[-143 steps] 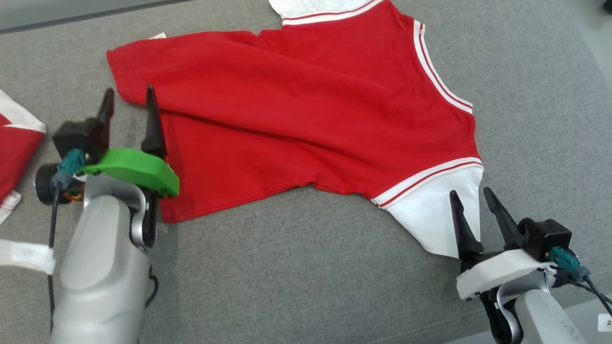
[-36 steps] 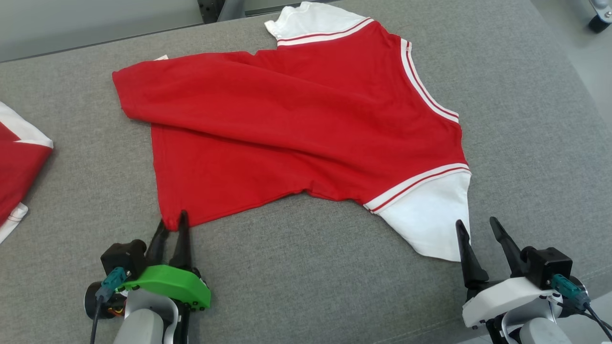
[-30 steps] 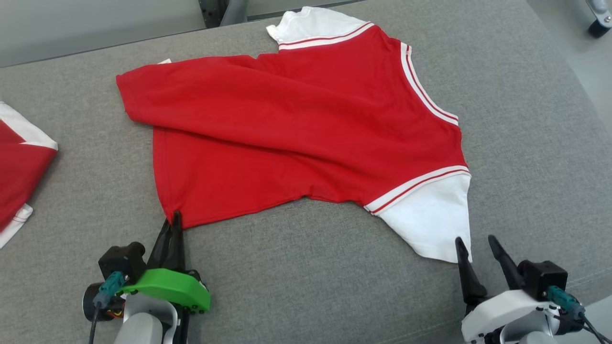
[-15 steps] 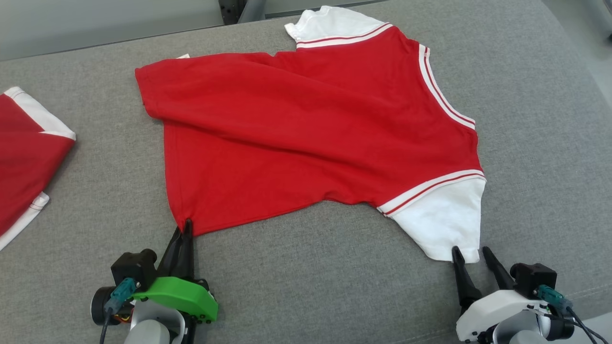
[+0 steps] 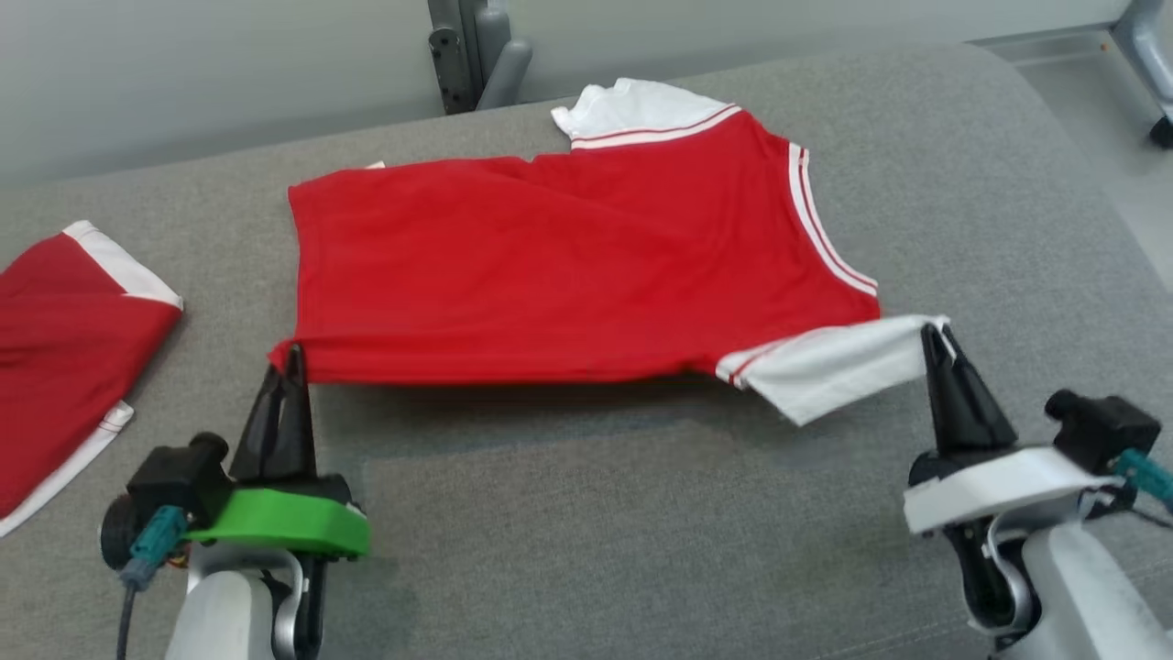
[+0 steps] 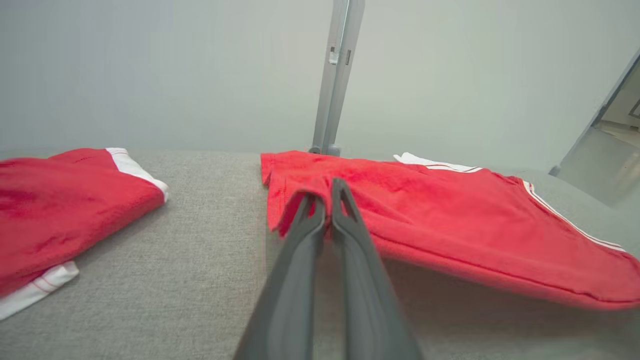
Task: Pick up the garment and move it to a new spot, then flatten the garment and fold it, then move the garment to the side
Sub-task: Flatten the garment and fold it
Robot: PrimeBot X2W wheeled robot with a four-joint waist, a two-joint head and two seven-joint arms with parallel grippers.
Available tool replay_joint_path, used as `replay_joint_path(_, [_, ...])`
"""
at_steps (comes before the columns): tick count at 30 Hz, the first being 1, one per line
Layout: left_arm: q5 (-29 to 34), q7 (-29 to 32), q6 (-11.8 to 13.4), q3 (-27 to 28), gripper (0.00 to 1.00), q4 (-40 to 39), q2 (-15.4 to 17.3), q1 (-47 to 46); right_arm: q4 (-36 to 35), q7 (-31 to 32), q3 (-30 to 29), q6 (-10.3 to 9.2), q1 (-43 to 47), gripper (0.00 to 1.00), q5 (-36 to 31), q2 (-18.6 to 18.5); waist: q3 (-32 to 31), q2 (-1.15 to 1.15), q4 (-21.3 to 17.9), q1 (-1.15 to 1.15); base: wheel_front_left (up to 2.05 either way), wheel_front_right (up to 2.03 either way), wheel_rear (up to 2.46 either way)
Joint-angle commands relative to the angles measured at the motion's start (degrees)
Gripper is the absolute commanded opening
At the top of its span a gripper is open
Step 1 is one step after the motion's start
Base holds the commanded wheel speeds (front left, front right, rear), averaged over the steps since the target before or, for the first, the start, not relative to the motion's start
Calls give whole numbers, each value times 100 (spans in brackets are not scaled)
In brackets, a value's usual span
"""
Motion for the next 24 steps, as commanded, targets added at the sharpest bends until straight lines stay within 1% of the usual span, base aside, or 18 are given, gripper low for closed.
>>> replay_joint_path(1, [149, -2, -46, 103, 0, -162, 30, -105, -247, -6, -25, 0, -181, 0, 57, -139, -551, 42, -26, 0, 0, 0, 0])
replay_joint_path(3, [309, -1, -83, 218, 0, -403, 125, -297, -627, -5, -87, 0, -425, 0, 153, -284, -753, 42, -3, 0, 0, 0, 0])
replay_joint_path(6, [459, -2, -123, 235, 0, -727, 423, -760, -1099, -7, -125, 0, -961, 0, 280, -544, -959, 42, 73, 0, 0, 0, 0])
replay_joint_path(7, [475, -1, -124, 217, 0, -820, 539, -947, -1211, -6, -139, 0, -1138, 0, 316, -649, -1019, 42, 104, 0, 0, 0, 0])
replay_joint_path(8, [475, -1, -124, 217, 0, -820, 539, -947, -1211, -6, -139, 0, -1138, 0, 316, -649, -1019, 42, 104, 0, 0, 0, 0])
replay_joint_path(10, [518, 0, -135, 151, 0, -971, 842, -1333, -1439, -5, -155, 0, -1522, 0, 363, -851, -1115, 42, 168, 0, 0, 0, 0])
replay_joint_path(13, [395, 0, -136, -72, 0, -1023, 1346, -1950, -1665, -4, -153, 0, -2045, 0, 435, -1146, -1191, 42, 278, 0, 0, 0, 0])
replay_joint_path(16, [212, 231, -137, -298, 0, -963, 1794, -2554, -1759, 91, -193, -1, -2534, 0, 505, -1397, -1145, 42, 393, 0, 0, 0, 0])
replay_joint_path(19, [34, 575, -138, -617, 0, -861, 2094, -3033, -1692, 336, -232, -2, -2947, 0, 505, -1582, -934, 42, 493, 0, 0, 0, 0])
replay_joint_path(20, [-80, 693, -138, -707, 0, -809, 2137, -3182, -1631, 467, -219, -2, -3062, 0, 513, -1605, -811, 42, 522, 0, 0, 0, 0])
replay_joint_path(21, [-155, 823, -138, -791, 0, -757, 2192, -3324, -1580, 570, -232, -2, -3217, 0, 535, -1626, -620, 42, 550, 0, 0, 0, 0])
replay_joint_path(22, [-246, 957, -133, -956, 0, -687, 2283, -3618, -1443, 776, -196, -2, -3543, 0, 468, -1679, -182, 42, 596, 0, 0, 0, 0])
replay_joint_path(24, [-305, 1065, -128, -1118, 0, -474, 2328, -3865, -1225, 934, -102, -1, -3885, 0, 399, -1653, 288, 42, 623, 0, 0, 0, 0])
